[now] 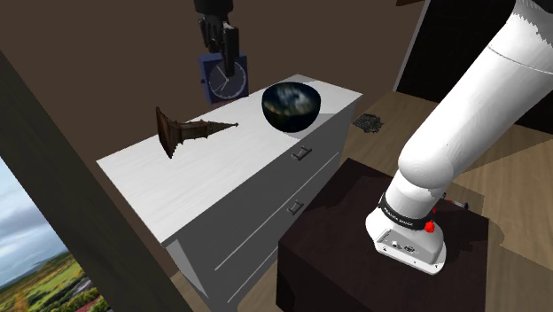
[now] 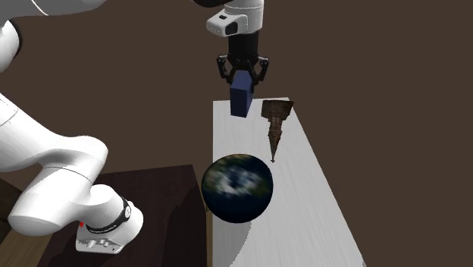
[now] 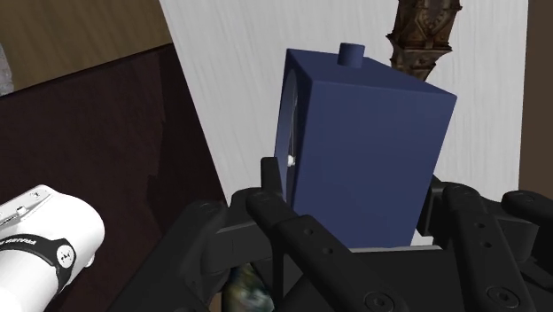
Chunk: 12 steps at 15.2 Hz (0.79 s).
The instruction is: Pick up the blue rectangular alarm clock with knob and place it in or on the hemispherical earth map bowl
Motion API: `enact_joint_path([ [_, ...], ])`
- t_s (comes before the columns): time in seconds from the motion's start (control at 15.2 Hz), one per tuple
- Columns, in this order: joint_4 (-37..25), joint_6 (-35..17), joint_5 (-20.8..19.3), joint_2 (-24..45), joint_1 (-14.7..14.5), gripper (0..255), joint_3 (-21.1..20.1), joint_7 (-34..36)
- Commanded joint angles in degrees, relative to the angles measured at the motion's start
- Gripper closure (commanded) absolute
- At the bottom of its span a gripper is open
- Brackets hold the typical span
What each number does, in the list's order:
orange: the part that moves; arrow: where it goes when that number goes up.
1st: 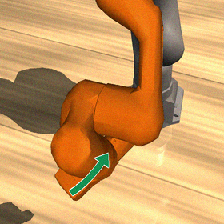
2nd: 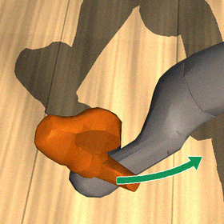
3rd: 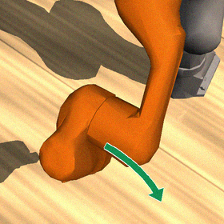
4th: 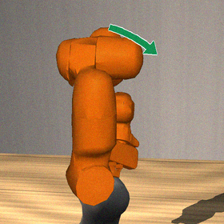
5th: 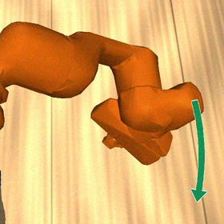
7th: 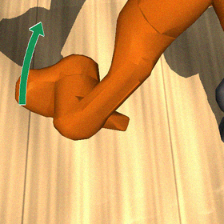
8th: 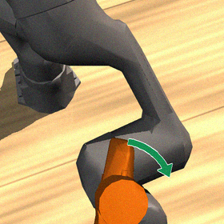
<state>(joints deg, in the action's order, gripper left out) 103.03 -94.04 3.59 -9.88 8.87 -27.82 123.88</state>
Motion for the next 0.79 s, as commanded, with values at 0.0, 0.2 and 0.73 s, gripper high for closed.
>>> enact_joint_path([
  [0.0, -1.9, 1.7, -0.1, 0.3, 0.0, 255, 0.0, 0.1],
  [0.2, -1.9, 2.6, 0.2, -0.8, 0.6, 255, 1.0, -1.5],
  [0.73, 4.0, 3.9, 0.9, -7.9, 4.3, 255, 9.4, -13.9],
])
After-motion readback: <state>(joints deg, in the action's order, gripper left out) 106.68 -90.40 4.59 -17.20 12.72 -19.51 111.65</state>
